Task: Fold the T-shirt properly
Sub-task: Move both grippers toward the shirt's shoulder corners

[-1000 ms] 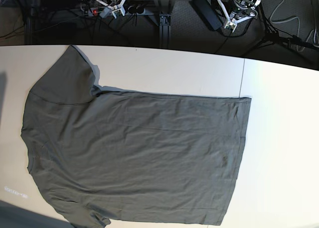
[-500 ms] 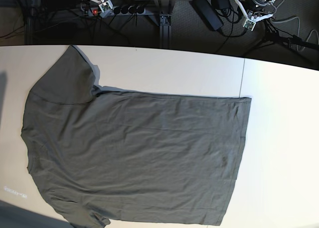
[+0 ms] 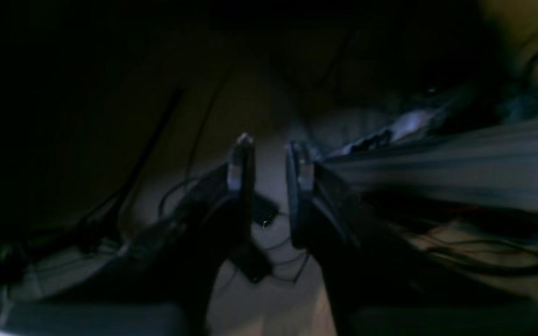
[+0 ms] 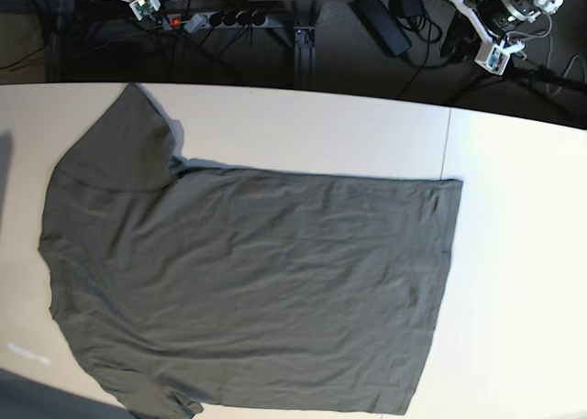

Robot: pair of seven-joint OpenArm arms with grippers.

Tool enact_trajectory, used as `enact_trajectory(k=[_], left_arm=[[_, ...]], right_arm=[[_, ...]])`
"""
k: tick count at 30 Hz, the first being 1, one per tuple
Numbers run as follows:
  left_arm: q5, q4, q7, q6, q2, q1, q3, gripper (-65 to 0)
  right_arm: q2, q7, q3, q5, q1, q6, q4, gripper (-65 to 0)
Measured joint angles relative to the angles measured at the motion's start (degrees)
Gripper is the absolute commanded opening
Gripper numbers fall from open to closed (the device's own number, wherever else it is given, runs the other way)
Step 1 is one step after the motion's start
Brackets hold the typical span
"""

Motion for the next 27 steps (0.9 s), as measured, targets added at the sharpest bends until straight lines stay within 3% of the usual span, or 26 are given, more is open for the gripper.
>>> enact_trajectory(k=[3, 7, 13, 17, 27], left_arm=[[-4.07, 5.9, 1.95, -3.74, -2.21, 2.67, -3.72, -49.7], [-6.99, 11.78, 3.74, -5.27, -3.91, 5.97, -7.43, -49.7], [-8.09, 14.38, 3.26, -5.55, -4.5, 7.45, -10.4, -49.6], [-8.07, 14.4, 0.74, -5.57, -5.09, 7.48, -10.56, -49.6], [-8.07, 14.43, 0.94, -5.6, -8.57, 7.48, -10.73, -48.9]], right_arm=[[2.32, -3.48, 5.2, 5.11, -3.34, 0.24, 7.3, -53.7], [2.69, -5.81, 14.84, 13.88, -6.21, 3.08, 12.94, -52.8], [2.67, -7.39, 25.86, 29.29, -4.61, 6.54, 14.78, -33.3], [2.69, -9.27, 28.24, 32.79, 0.2, 6.75, 14.64, -30.5], [2.54, -11.23, 28.24, 37.22, 7.87, 6.97, 9.84, -28.0]])
